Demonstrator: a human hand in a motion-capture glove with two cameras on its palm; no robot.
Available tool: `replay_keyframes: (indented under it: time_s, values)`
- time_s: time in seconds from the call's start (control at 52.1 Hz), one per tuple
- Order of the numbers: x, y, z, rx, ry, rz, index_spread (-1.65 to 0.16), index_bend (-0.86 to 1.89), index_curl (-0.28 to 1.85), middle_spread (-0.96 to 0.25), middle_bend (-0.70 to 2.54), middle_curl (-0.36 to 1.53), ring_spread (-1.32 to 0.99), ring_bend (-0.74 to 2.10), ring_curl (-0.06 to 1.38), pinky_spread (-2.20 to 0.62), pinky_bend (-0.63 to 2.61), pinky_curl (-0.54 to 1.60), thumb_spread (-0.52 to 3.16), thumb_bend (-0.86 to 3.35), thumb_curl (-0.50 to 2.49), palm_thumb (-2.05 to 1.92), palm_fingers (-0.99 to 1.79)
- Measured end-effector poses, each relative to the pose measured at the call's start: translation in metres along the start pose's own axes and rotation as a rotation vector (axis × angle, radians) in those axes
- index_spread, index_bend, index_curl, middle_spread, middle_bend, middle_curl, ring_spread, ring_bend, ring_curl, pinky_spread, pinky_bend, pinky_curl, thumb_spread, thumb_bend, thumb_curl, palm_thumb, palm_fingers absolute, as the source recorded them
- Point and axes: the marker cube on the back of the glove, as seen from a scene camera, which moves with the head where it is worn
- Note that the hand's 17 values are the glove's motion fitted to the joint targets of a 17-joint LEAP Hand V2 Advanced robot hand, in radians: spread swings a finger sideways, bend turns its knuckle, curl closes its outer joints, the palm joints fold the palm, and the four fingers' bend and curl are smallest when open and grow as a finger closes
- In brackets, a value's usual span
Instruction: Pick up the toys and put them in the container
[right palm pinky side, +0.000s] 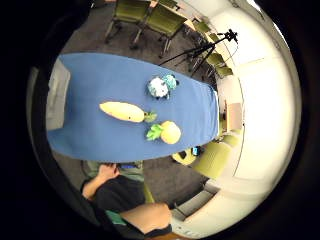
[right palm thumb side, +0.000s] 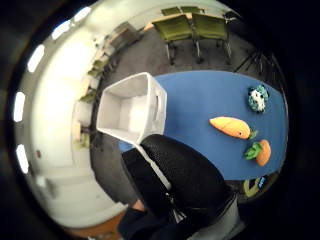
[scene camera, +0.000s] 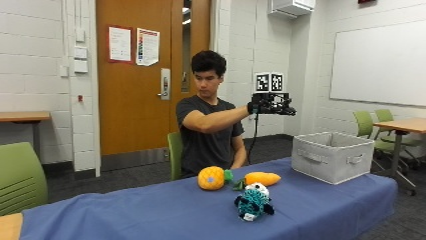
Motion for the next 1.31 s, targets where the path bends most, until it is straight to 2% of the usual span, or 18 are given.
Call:
replay_keyframes:
  time_s: [0.192,0.519,0.692,0.865,1.153,1.268,1.306]
  values:
    - [0.001,-0.002,0.003,-0.010,0.001,-0.012,-0.17,0.18,0.13,-0.07,0.22,0.12,-0.23,0.23,0.08,-0.10,0.40,0.16,0.84,-0.09,0.02,-0.13,0.18]
    - [0.043,-0.009,0.021,0.031,0.015,0.028,-0.21,0.19,0.23,-0.10,0.23,0.21,-0.32,0.26,0.14,-0.13,0.40,0.23,1.02,-0.10,0.05,-0.14,0.18]
    - [0.095,-0.018,0.094,-0.009,-0.030,0.058,-0.24,0.19,0.27,-0.12,0.25,0.25,-0.36,0.29,0.16,-0.15,0.40,0.25,1.03,-0.10,0.06,-0.14,0.25]
    - [0.104,-0.012,0.173,-0.084,-0.072,0.033,-0.26,0.20,0.31,-0.13,0.24,0.28,-0.38,0.29,0.18,-0.16,0.40,0.28,1.00,-0.10,0.07,-0.15,0.24]
    - [0.095,0.004,0.248,-0.185,-0.046,0.030,-0.27,0.19,0.37,-0.14,0.20,0.31,-0.39,0.24,0.19,-0.16,0.41,0.31,0.96,-0.11,0.09,-0.16,0.19]
    - [0.095,0.011,0.260,-0.153,-0.013,0.058,-0.28,0.22,0.39,-0.15,0.19,0.32,-0.39,0.24,0.20,-0.16,0.39,0.31,0.96,-0.09,0.10,-0.12,0.20]
    - [0.096,0.010,0.259,-0.135,-0.028,0.062,-0.30,0.32,0.42,-0.16,0.16,0.32,-0.41,0.24,0.20,-0.17,0.39,0.31,0.99,-0.04,0.11,-0.03,0.30]
